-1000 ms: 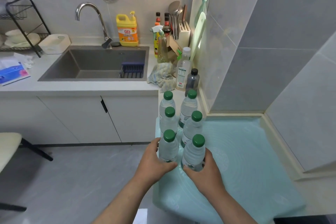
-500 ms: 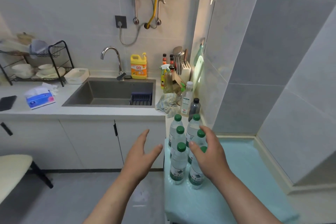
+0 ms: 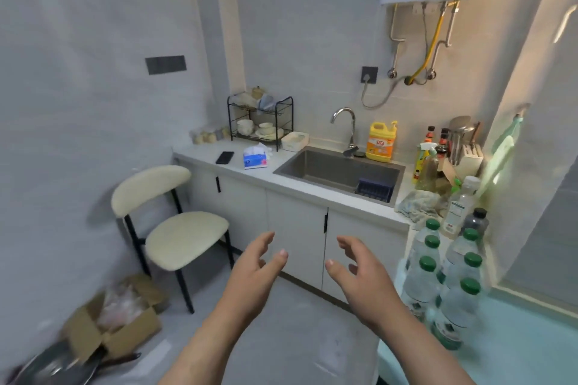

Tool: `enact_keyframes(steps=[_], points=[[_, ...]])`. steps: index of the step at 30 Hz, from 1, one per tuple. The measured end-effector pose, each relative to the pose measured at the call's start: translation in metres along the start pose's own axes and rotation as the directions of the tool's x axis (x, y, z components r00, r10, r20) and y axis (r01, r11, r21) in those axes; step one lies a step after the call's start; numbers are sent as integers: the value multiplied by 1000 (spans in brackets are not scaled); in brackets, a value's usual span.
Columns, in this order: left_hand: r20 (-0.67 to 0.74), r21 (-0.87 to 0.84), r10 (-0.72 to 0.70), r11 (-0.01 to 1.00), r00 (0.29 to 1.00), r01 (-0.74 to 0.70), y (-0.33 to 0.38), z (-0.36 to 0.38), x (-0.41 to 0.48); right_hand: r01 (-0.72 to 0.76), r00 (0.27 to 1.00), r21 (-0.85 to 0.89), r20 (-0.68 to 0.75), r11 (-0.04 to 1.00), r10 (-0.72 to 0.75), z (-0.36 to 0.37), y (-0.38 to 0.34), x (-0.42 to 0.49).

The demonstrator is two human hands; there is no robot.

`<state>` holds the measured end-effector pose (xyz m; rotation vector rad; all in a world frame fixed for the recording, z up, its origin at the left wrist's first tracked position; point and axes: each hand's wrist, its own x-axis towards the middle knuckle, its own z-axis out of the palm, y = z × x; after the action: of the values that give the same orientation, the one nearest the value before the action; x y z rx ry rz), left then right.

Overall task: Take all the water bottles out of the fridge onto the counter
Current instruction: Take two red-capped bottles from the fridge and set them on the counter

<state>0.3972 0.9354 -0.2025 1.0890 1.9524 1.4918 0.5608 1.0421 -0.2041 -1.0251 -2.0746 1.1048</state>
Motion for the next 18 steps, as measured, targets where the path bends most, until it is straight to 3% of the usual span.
enact_keyframes(steps=[7, 11, 18], points=[[-274, 71, -155, 981, 949, 180, -20, -104, -122, 104, 936, 177, 316, 979, -156, 91, -57, -60], [-452, 4, -229, 966, 862, 258, -34, -170, -200, 162, 819, 221, 514, 962, -256, 144, -101, -96], [-689, -140, -289, 953, 665, 268, -42, -258, -321, 229, 614, 291, 698, 929, -369, 220, -173, -156]])
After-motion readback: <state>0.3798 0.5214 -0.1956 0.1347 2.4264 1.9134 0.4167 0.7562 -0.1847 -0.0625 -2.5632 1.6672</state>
